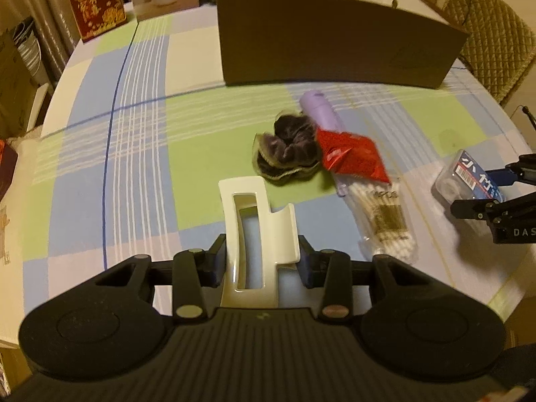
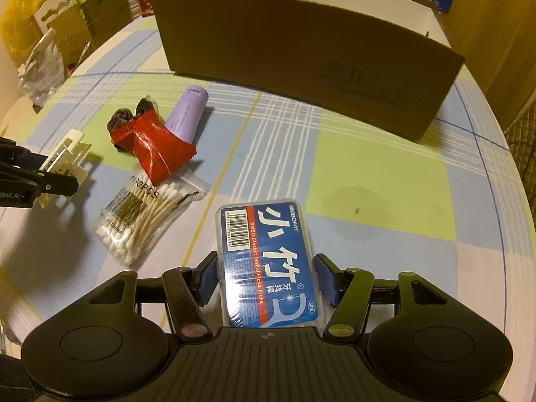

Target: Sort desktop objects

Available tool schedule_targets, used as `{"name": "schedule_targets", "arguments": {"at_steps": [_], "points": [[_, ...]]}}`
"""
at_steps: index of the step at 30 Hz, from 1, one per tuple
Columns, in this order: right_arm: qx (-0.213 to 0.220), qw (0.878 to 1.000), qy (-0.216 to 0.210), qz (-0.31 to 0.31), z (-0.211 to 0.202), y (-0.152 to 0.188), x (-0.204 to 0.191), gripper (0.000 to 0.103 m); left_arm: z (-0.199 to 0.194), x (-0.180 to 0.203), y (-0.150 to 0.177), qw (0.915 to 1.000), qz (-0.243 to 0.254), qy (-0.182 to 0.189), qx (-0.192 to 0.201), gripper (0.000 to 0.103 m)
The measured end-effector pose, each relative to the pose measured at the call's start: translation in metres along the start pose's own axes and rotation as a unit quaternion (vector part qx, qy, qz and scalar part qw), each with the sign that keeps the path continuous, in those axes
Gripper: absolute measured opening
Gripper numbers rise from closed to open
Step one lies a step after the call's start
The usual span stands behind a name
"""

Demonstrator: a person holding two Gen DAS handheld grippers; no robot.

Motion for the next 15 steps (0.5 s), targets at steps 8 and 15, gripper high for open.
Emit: {"name": "schedule_targets", "arguments": {"at_steps": [8, 15], "points": [[0.031, 0.998, -0.011, 0.044, -0.029, -0.007, 0.019, 0.057, -0.034, 0.02, -0.027, 0.9986, 0.021, 0.02, 0.044, 0.036], [0.074, 0.996, -0.01, 0.055, -0.054, -0.034, 0.035, 0.057, -0.051, 0.047, -0.059, 0.9945, 0.049, 0.046, 0.079, 0.036]]}}
Point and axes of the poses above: each gripper's, at about its wrist camera, not at the fingertips, and z roughly the way its jaws point, x to its right, y to its underside, the point moved 5 cm from there along z, roughly the way its jaws point, and after that the axes turned 13 degrees about -z, right-handed, at the moved point
